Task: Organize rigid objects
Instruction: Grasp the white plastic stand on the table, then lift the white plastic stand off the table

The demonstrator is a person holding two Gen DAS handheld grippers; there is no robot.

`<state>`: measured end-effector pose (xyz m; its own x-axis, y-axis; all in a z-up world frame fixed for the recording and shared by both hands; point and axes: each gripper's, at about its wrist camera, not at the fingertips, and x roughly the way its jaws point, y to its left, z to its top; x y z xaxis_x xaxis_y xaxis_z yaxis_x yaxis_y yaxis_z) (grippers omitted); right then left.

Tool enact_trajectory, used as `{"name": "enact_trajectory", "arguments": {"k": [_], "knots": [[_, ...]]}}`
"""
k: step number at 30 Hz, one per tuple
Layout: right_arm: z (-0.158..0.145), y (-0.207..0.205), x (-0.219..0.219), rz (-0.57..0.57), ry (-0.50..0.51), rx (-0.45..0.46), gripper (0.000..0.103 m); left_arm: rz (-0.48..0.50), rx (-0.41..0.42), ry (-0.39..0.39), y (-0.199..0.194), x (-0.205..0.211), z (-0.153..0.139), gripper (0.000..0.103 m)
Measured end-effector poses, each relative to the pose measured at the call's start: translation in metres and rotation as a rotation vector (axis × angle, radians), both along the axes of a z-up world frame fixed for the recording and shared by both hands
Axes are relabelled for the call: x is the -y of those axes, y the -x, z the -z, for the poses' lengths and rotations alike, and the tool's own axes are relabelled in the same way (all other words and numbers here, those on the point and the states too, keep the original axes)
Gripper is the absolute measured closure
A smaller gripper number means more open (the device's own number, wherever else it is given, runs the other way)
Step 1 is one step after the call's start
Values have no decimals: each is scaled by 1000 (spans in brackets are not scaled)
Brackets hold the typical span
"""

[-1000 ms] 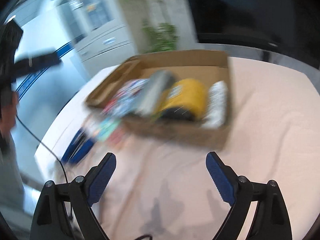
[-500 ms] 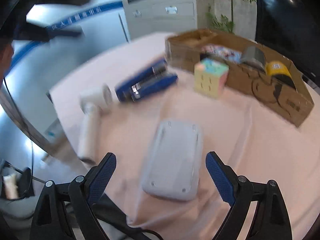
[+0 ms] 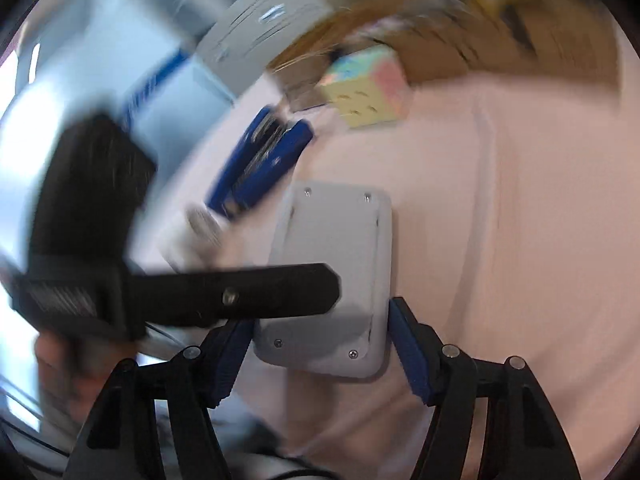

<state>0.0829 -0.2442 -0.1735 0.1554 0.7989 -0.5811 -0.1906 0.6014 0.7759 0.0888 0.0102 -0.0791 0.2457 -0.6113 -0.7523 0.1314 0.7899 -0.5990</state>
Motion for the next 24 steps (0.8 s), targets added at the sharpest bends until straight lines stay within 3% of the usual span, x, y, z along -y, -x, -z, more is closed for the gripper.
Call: {"name": "enact_trajectory", "arguments": {"k": [2, 3, 6, 8, 10, 11, 14, 19, 22, 24], "knots": [[7, -10, 13, 19, -58, -51, 35, 32, 26, 47, -7, 14, -10, 69], [4, -12, 19, 30, -28, -38, 33, 60, 34, 68, -13, 25, -15, 68], [-24, -15, 39, 63, 172, 118, 18, 147, 67, 113, -24, 56, -25, 68], [-42, -13, 56, 109, 291, 196, 14, 176, 63, 127, -29, 66, -24, 66], [-52, -11, 72, 147, 379, 218, 14, 180, 52, 143, -30, 69, -19, 58], [-54, -10, 77, 154, 403, 214, 14, 175, 47, 130, -30, 69, -14, 53], [-51, -6, 70, 134, 428, 198, 16, 162, 7, 82, -36, 72, 0, 52], [-25, -6, 33, 79, 521, 185, 31, 177, -62, 120, -37, 71, 21, 52], [-18, 6, 15, 51, 675, 265, 36, 154, -88, 122, -39, 68, 29, 52], [-17, 8, 16, 65, 663, 260, 37, 149, -98, 130, -37, 67, 34, 54]]}}
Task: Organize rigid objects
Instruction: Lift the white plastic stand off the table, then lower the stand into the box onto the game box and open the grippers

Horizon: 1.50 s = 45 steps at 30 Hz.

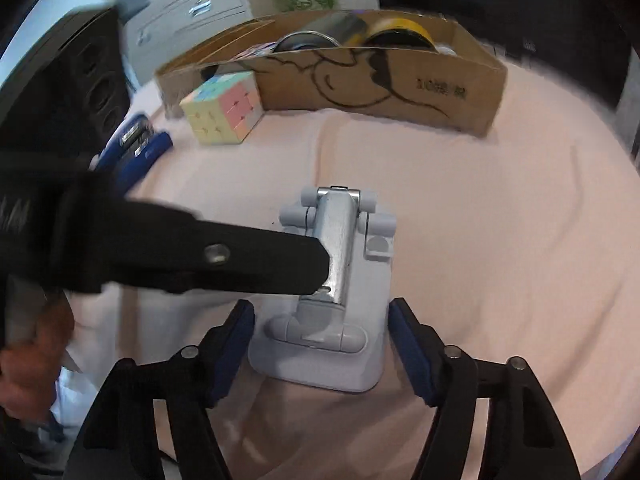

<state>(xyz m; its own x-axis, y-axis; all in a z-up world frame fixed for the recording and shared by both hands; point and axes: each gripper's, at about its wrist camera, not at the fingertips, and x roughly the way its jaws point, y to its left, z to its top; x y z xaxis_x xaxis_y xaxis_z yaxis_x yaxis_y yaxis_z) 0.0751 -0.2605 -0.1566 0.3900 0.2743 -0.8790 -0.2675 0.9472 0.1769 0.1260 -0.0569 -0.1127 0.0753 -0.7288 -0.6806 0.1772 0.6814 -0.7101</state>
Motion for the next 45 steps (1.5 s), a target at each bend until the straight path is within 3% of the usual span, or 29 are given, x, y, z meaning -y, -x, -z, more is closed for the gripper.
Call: {"name": "enact_trajectory", "arguments": {"k": [2, 3, 5, 8, 11, 16, 18, 20, 23, 27, 34, 38, 43, 45], "knots": [[-1, 0, 6, 12, -51, -14, 38, 10, 0, 3, 1, -1, 0, 56], [-2, -1, 12, 29, -117, -37, 38, 9, -4, -5, 2, 0, 1, 65], [0, -7, 21, 58, -273, -110, 38, 3, 20, -28, 5, -2, -2, 66], [-2, -7, 19, 58, -321, -122, 38, -19, 83, -49, 8, -11, -23, 72], [-26, -12, 6, 29, -337, -60, 38, -59, 167, -46, 8, -24, -55, 72], [-87, -47, -30, -30, -388, 125, 38, -91, 372, -88, -22, -60, -134, 74], [-104, -69, -48, -49, -402, 183, 38, -97, 423, -120, -46, -75, -157, 74], [-115, -99, -69, -62, -414, 214, 38, -106, 411, -126, -77, -91, -166, 74], [-118, -146, -90, -64, -433, 174, 38, -106, 381, -144, -119, -106, -168, 74], [-96, -204, -120, -62, -433, 78, 38, -115, 279, -150, -173, -127, -142, 74], [-44, -251, -151, -36, -361, -73, 39, -125, 164, -147, -201, -141, -90, 75], [-23, -256, -162, -22, -342, -131, 41, -109, 161, -242, -201, -141, -83, 74], [-17, -255, -163, -12, -351, -129, 40, -144, 249, -238, -184, -161, -107, 74], [-16, -258, -167, 0, -318, -130, 46, -166, 282, -250, -176, -171, -117, 74]]}}
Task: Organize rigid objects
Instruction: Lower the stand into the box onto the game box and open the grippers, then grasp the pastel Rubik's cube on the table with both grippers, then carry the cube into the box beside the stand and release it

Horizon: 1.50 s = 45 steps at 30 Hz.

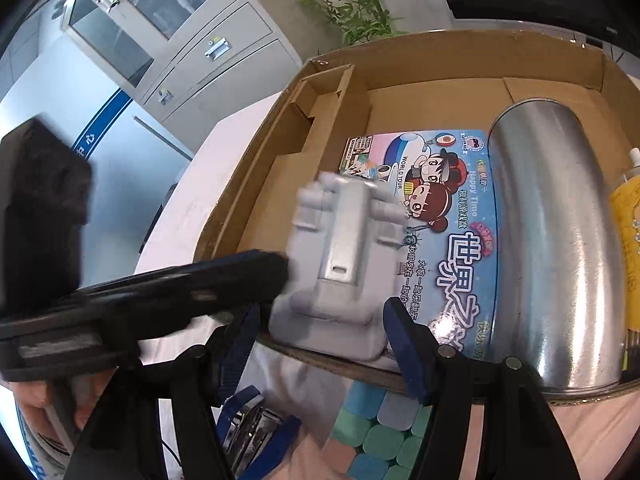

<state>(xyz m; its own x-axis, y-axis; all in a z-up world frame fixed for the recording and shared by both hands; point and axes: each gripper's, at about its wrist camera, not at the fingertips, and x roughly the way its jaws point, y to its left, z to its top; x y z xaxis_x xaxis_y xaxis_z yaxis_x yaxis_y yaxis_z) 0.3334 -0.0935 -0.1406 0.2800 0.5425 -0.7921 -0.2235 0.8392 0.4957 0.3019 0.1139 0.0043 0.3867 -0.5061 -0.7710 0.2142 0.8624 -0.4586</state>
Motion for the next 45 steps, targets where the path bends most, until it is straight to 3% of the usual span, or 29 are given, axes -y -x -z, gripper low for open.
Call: {"name": "enact_trajectory", "arguments": {"k": [3, 5, 7, 8, 9, 10, 11, 13, 16, 17, 18, 20, 22, 24, 26, 30, 38, 41, 45], "knots": [[-3, -2, -11, 1, 47, 39, 59, -33, 57, -4, 17, -14, -15, 74], [-5, 0, -15, 1, 54, 44, 59, -43, 105, -22, 31, -18, -24, 74], [-11, 6, -12, -14, 39, 46, 58, -65, 166, -62, 45, -18, -31, 66], [-17, 13, -8, -20, 24, 66, 57, -77, 202, -83, 56, -16, -34, 52], [-28, 25, -1, -31, 10, 120, 45, -92, 237, -99, 69, -14, -35, 25], [-37, 37, 7, -37, 13, 168, 35, -104, 255, -104, 76, -12, -34, 15], [-45, 50, 15, -38, 25, 217, 18, -117, 271, -103, 85, -11, -31, 12], [-51, 84, 32, -64, 50, 306, 14, -78, 254, -75, 91, 2, -19, 12], [-37, 112, 52, -126, 51, 304, 15, -15, 148, -9, 84, 26, 9, 15], [-29, 116, 58, -143, 53, 286, 17, 2, 110, 8, 80, 33, 18, 22], [-22, 118, 62, -151, 63, 269, 21, 32, 58, 40, 74, 44, 29, 35], [-7, 116, 67, -182, 91, 251, 29, 68, -19, 32, 64, 60, 46, 57], [7, 110, 64, -215, 111, 229, 38, 71, -44, -14, 65, 72, 56, 60], [22, 99, 57, -247, 76, 172, 56, 53, -49, 8, 64, 74, 60, 60], [26, 95, 52, -236, 112, 176, 61, 30, -47, -1, 66, 74, 57, 62], [15, 104, 54, -236, 80, 210, 71, 7, -20, -44, 87, 76, 48, 63], [-52, 132, 63, -224, 37, 350, 74, -46, 155, -73, 126, 81, -18, 64], [-77, 117, 66, -216, 42, 408, 74, -31, 212, -64, 99, 85, -43, 64], [-88, 74, 71, -191, 67, 418, 74, 1, 182, -29, 46, 87, -39, 64]]}}
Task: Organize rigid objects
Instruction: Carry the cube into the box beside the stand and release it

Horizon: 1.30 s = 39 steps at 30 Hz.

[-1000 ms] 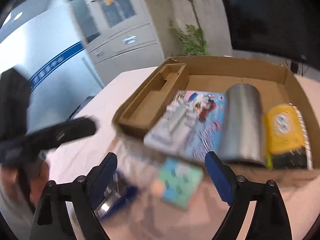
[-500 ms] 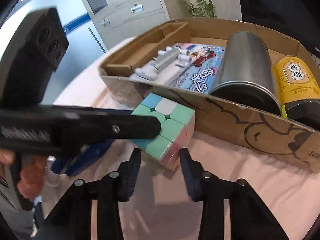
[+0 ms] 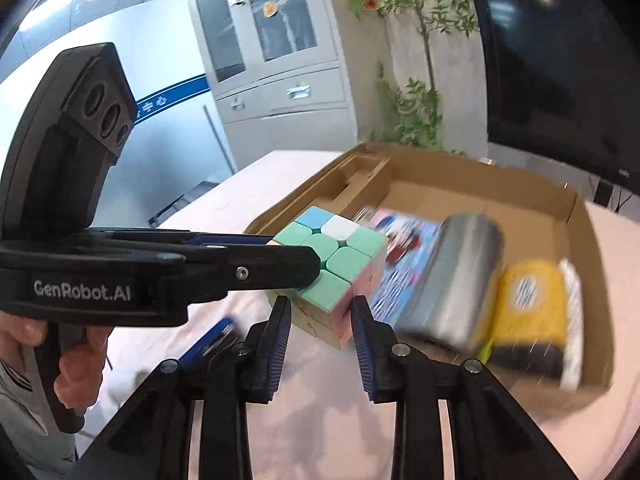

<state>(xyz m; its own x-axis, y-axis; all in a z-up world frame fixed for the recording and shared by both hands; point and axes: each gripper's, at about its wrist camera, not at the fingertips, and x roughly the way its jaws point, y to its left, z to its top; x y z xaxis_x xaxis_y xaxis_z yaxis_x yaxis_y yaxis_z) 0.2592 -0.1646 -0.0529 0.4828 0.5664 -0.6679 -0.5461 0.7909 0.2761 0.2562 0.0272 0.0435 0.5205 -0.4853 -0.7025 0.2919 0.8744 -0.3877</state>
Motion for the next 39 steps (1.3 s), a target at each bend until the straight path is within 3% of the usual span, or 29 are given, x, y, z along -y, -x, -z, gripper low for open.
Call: {"name": "enact_trajectory", "arguments": {"k": [3, 7, 11, 13, 17, 21, 23, 24, 25, 26, 27, 31, 33, 36, 37, 38, 39], "knots": [[15, -32, 0, -6, 12, -78, 73, 11, -102, 21, -40, -4, 31, 64], [45, -45, -8, -12, 85, -152, 72, 38, -189, 51, -45, -8, 61, 65], [45, -36, -12, -24, 135, -136, 70, 92, -199, 22, -35, -4, 59, 64], [42, -31, -12, -52, 138, -134, 69, 98, -162, -12, -34, -5, 49, 64], [34, -26, -7, -78, 95, -154, 68, 84, -97, 0, -64, -19, 26, 62], [24, -37, 6, -31, 60, -131, 53, 86, -106, -106, -118, -12, 36, 62], [17, -51, 14, 11, 31, -132, 53, 96, -156, -162, -142, -7, 53, 62], [15, -59, 15, 22, 19, -140, 54, 97, -178, -196, -148, -5, 63, 68], [18, -71, 13, 24, 23, -156, 54, 91, -200, -224, -152, -4, 71, 72], [23, -80, 8, 22, 46, -175, 62, 87, -220, -246, -154, -3, 78, 74], [30, -88, 1, 10, 83, -195, 76, 78, -215, -265, -152, -4, 82, 74], [37, -98, -15, -55, 51, -227, 80, 41, -196, -294, -141, -9, 72, 74], [38, -96, -20, -87, 38, -228, 79, 21, -180, -353, -136, -10, 66, 73], [30, -87, -17, -59, 61, -194, 77, -12, -120, -338, -119, -23, 50, 73], [23, -82, -14, -31, 66, -160, 76, -30, -84, -334, -106, -30, 40, 72], [13, -70, -6, 3, 70, -112, 61, -45, -61, -331, -94, -33, 32, 65], [3, -59, -1, 34, 68, -68, 27, -64, -30, -327, -75, -41, 23, 47]]}}
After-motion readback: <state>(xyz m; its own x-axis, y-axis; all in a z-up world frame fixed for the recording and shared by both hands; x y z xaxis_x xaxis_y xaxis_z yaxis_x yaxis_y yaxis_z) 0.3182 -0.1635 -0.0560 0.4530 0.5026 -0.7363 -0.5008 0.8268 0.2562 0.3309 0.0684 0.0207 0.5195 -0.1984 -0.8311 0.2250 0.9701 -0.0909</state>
